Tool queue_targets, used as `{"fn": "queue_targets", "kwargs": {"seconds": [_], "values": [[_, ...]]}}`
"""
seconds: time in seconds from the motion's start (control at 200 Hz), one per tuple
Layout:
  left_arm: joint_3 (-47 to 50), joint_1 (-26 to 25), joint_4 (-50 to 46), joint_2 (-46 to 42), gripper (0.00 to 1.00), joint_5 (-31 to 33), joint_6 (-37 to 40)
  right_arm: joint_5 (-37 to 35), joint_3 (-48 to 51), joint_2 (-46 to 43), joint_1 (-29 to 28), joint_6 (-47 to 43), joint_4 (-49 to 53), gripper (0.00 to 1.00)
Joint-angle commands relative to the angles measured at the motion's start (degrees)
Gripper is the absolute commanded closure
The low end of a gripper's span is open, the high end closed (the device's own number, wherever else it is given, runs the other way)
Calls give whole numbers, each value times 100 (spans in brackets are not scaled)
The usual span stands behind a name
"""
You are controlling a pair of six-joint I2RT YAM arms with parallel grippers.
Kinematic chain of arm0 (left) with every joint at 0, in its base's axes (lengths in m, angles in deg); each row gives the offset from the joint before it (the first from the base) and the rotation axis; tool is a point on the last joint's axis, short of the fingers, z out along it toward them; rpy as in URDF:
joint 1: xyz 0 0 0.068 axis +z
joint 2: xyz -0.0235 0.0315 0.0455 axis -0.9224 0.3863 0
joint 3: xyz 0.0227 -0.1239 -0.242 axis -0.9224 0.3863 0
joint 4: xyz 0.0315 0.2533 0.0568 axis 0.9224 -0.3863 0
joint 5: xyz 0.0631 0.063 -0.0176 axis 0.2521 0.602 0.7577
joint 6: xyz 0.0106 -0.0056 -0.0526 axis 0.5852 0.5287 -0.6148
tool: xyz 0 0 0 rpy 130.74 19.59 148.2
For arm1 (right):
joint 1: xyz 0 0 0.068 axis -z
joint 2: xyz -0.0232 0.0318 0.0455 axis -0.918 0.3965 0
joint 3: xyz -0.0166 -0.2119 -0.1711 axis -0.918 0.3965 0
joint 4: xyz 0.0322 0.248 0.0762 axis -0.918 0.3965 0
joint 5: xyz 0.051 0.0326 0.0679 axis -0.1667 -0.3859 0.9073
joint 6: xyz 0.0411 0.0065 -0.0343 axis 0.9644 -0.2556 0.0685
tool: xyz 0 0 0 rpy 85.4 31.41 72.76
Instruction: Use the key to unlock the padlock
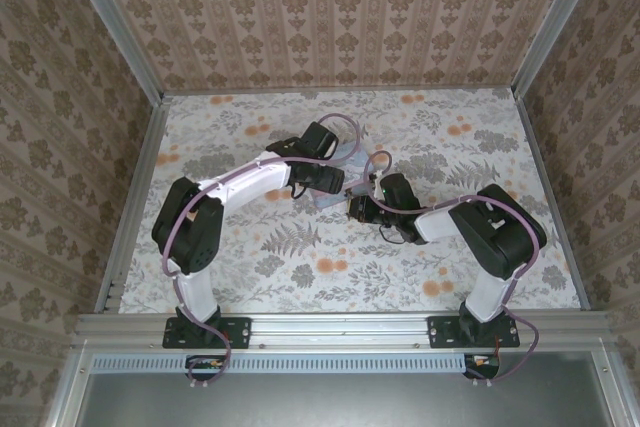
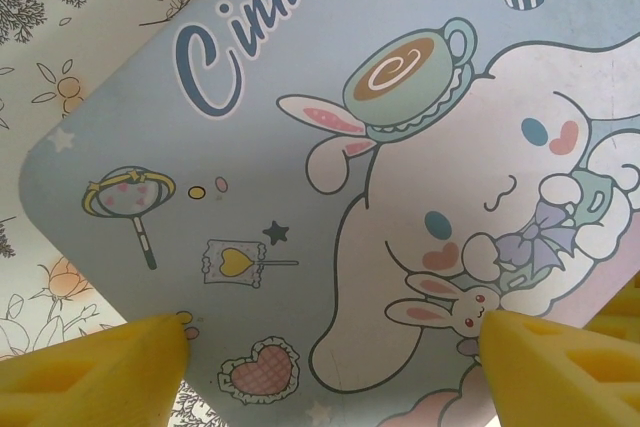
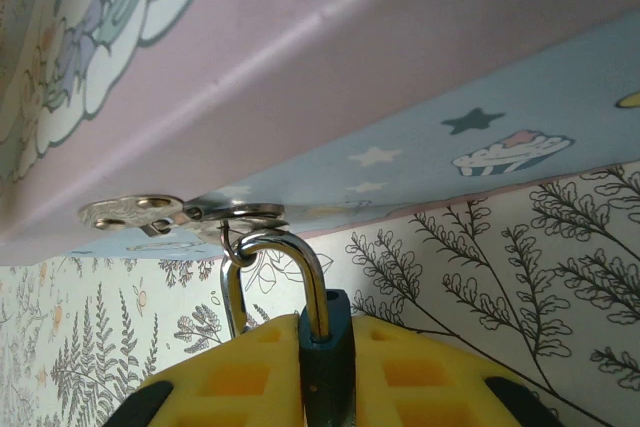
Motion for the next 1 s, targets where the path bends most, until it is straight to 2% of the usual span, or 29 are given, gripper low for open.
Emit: {"fn": "queue_targets", "kwargs": {"seconds": [0.0,0.17,0.385,0.665,0.72,0.925,0.995], "values": [[60,30,-327,222,22,126,39,-118,224,-20,45,50,496,81],[45,30,-327,275,22,120,41,-124,297,-74,48,31,494,80],[38,30,-304,318,23,82,32,-71,409,-175,54,22,398,73],[15,38,-327,331,24,79,36,-19,435,-210,54,13,357,74],[26,38,-327,336,24,73,35,-19,433,-197,61,19,342,76],[47,36,-331,345,24,60,35,23,431,-196,63,128,192,100],[64,40,-336,345,24,49,42,47,447,-198,63,226,98,100]]}}
